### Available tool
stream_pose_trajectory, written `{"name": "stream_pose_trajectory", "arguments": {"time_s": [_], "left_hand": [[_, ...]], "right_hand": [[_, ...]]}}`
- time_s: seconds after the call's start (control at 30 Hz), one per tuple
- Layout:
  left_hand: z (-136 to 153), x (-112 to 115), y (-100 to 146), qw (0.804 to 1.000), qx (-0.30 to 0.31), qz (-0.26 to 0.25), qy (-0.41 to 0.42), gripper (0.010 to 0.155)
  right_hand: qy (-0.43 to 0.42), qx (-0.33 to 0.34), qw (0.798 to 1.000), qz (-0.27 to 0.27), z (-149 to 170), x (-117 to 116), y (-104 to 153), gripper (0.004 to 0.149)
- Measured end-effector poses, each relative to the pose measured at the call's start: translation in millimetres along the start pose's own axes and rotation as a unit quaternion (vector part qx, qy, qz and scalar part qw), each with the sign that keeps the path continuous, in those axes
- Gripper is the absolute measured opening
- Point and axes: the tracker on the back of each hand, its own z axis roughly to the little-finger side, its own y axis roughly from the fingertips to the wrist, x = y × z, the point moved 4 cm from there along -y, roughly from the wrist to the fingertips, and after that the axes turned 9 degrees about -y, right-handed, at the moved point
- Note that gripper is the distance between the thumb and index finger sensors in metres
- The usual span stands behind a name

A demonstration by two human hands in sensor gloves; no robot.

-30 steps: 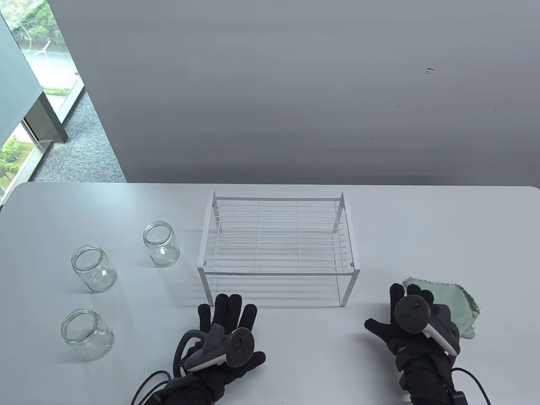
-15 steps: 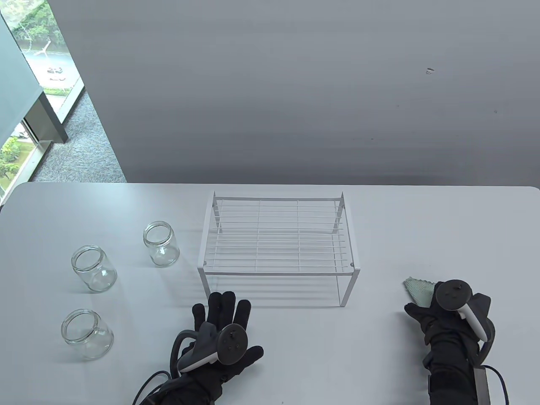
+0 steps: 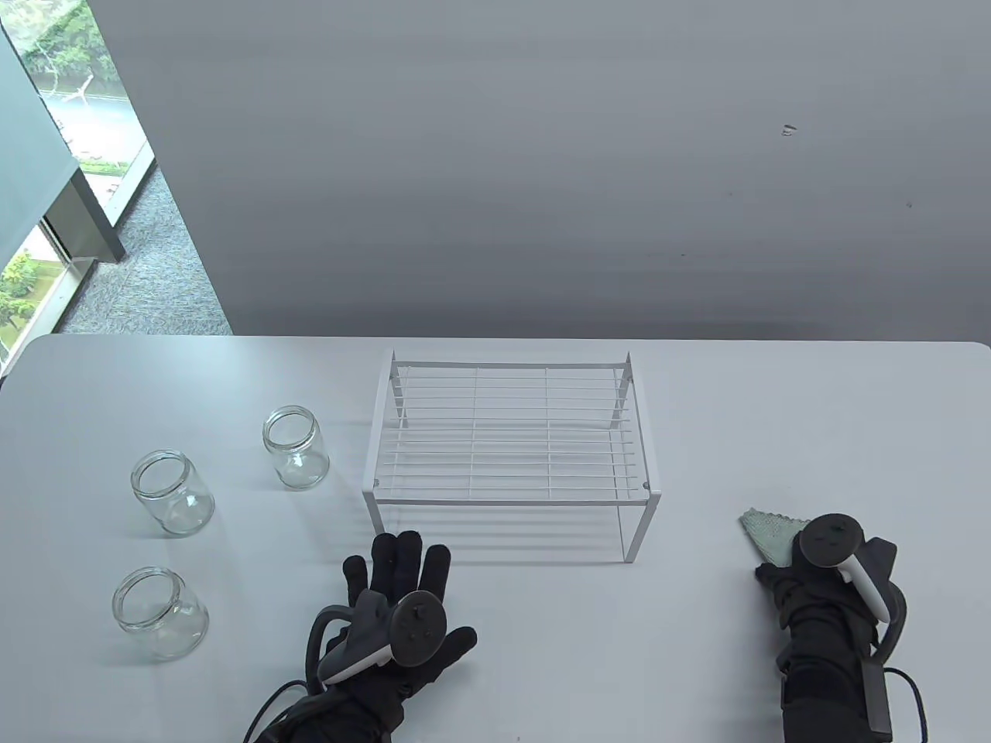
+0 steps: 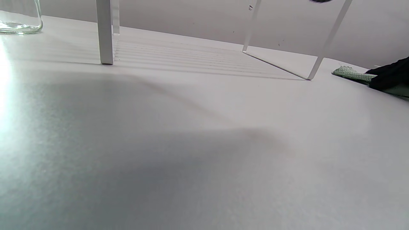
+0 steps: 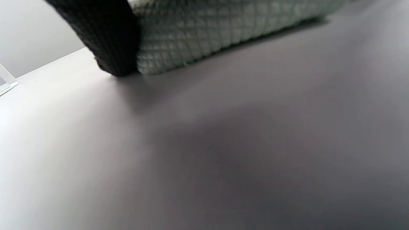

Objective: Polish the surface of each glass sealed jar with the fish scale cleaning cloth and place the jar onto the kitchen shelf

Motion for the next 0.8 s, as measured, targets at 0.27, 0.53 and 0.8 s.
{"name": "stream_pose_trajectory", "arguments": {"time_s": [0.27,0.53,0.8], "left_hand": [[3.2,-1.2,0.8,1.0,-0.008,-0.009,0.011,0.096],[7.1,-1.9,1.8,1.0,-0.009,-0.013,0.024,0.096],[10.0,-2.4,2.9,0.999,-0.012,-0.016,0.033,0.095]], "right_hand": [[0.057,0.028,0.995,0.08,-13.3,9.6,6.0,0.06],[0.079,0.048,0.991,0.1,-30.2,19.8,22.3,0.044],[-0.153,0.094,0.984,0.001,-55.5,5.3,46.4,0.044]]}}
